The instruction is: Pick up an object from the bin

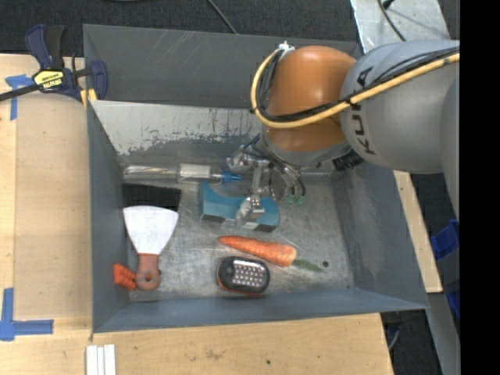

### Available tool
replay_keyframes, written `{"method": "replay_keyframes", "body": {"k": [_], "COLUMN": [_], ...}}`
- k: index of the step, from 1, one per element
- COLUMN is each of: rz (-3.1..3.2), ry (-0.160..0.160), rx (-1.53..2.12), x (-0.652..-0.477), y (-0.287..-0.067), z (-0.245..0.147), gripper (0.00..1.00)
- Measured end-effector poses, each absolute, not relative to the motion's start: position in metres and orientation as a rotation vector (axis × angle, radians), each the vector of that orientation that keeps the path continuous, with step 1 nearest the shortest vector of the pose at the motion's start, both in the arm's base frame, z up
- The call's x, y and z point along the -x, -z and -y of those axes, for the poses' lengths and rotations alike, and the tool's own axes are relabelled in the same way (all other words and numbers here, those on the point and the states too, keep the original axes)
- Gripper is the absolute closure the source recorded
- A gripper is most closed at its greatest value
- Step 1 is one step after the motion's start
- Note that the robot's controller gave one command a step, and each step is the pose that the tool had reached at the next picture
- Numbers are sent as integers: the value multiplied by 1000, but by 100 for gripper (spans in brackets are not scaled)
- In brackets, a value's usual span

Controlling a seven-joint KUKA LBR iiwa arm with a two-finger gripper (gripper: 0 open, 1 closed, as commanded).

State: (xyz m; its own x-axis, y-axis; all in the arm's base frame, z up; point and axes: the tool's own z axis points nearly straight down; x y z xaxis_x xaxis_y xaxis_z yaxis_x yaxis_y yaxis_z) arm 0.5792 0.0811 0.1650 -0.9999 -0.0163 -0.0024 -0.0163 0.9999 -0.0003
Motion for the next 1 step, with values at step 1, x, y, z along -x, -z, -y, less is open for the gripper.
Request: {"method": "replay_keyframes", "body": {"k": [1], "rz": [-3138], "ry": [-1], "rx": [87], "x": [-574], "y": [-161], "z": [-89], "gripper": [0]}}
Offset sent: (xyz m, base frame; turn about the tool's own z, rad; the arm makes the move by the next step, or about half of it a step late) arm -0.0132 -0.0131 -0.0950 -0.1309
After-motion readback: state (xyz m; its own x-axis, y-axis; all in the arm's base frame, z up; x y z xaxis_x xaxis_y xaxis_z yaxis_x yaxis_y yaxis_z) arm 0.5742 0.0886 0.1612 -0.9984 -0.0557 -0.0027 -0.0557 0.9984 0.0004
